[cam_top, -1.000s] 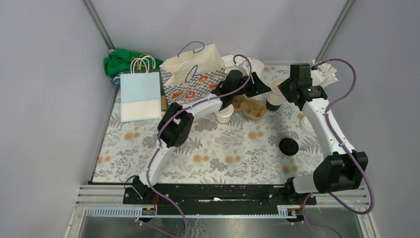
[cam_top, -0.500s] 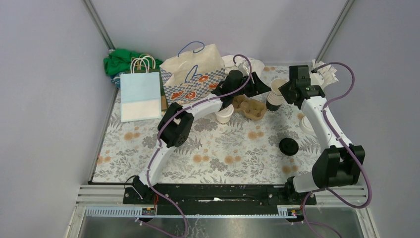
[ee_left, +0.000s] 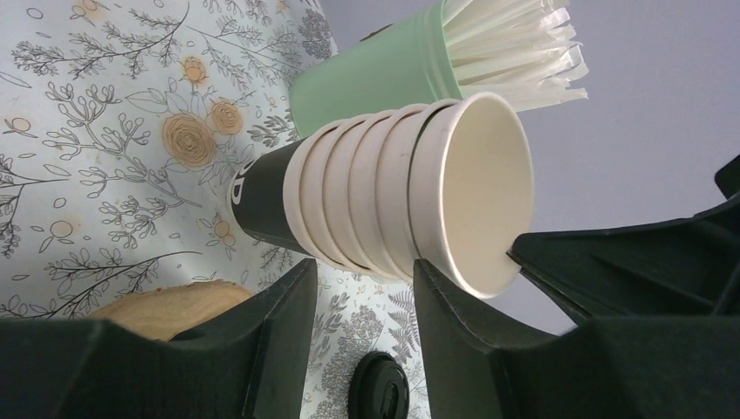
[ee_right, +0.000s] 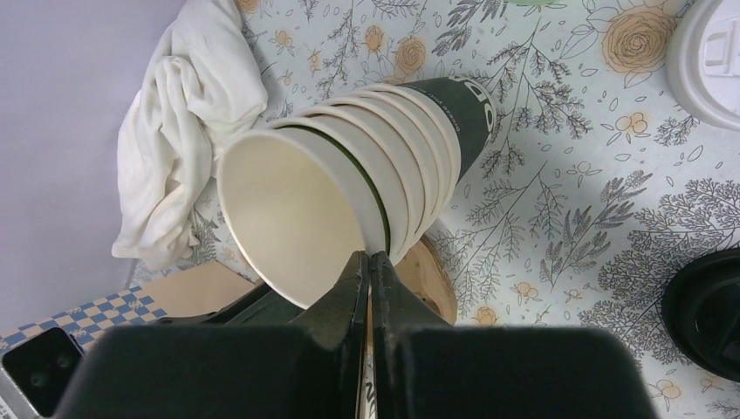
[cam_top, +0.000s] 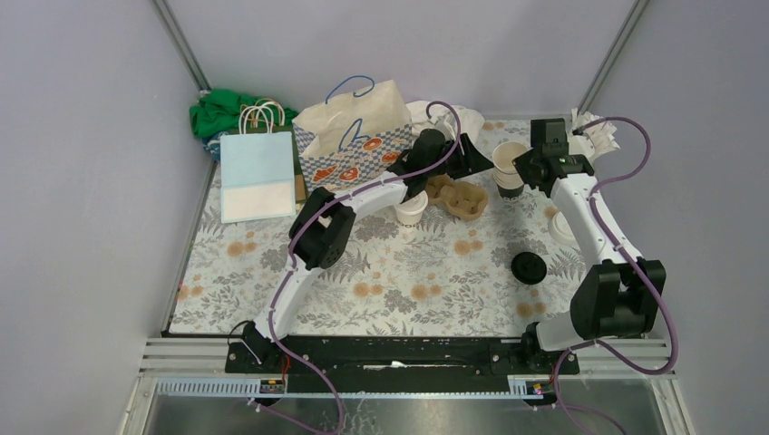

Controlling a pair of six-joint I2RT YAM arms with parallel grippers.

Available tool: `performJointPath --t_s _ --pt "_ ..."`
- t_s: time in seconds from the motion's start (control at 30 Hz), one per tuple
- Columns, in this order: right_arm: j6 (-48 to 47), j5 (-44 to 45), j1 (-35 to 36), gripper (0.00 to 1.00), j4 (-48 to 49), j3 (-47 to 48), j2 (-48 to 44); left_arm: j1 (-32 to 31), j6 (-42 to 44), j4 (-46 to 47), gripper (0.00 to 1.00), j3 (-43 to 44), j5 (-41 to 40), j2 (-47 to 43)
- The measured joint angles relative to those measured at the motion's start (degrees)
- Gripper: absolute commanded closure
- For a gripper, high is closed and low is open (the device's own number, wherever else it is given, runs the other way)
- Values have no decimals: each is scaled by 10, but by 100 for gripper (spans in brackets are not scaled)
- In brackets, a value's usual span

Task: Pack the takeout coffee
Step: Pick up the coffee cup.

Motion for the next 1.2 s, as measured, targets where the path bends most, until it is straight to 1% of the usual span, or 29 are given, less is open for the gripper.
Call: performJointPath --t_s 0.23,0.7,0.83,1.07,1.2 --pt "22 -5 -3 100 0 -7 -8 -3 5 -8 51 0 -8 2" --pt "67 -59 -36 100 -13 -32 -52 -5 20 -14 50 -6 -18 1" --pt "81 -74 -55 100 -12 -47 -72 -6 21 -14 47 -18 -21 -7" --pt "103 -100 -98 100 -1 -100 -103 -9 -12 29 31 -97 -14 -58" --pt "119 -126 -116 100 16 -120 -115 -12 -22 50 30 -110 -9 -71"
